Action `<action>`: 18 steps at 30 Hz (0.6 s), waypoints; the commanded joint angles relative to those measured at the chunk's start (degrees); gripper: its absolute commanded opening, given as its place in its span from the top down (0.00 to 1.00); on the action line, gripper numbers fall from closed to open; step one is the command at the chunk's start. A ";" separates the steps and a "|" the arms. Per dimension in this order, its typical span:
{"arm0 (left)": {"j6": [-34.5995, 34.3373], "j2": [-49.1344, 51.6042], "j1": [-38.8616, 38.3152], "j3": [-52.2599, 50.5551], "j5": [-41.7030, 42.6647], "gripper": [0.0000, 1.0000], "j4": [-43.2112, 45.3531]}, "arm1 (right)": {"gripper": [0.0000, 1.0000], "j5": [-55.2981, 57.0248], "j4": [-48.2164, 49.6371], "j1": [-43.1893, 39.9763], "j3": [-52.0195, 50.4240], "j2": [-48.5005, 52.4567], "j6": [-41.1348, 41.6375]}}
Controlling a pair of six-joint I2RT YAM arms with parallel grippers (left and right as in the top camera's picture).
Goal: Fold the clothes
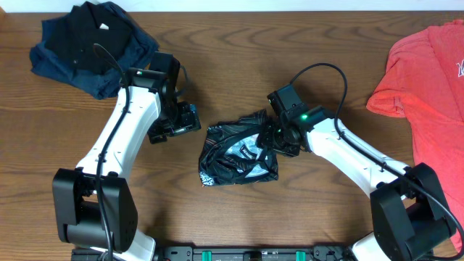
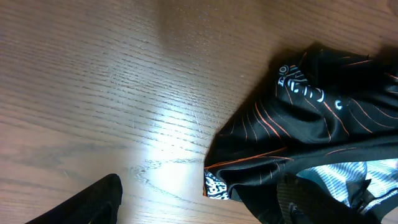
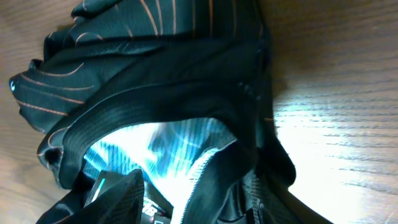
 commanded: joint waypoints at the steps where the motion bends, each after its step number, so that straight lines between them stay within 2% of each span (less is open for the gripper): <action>1: 0.85 0.09 0.20 -0.57 -0.92 0.19 0.02 | 0.47 -1.07 -0.11 1.20 0.02 -0.20 -2.29; 18: 0.85 0.11 0.20 -0.57 -0.90 0.19 0.09 | 0.45 -0.55 -3.26 1.14 0.11 -4.20 -2.49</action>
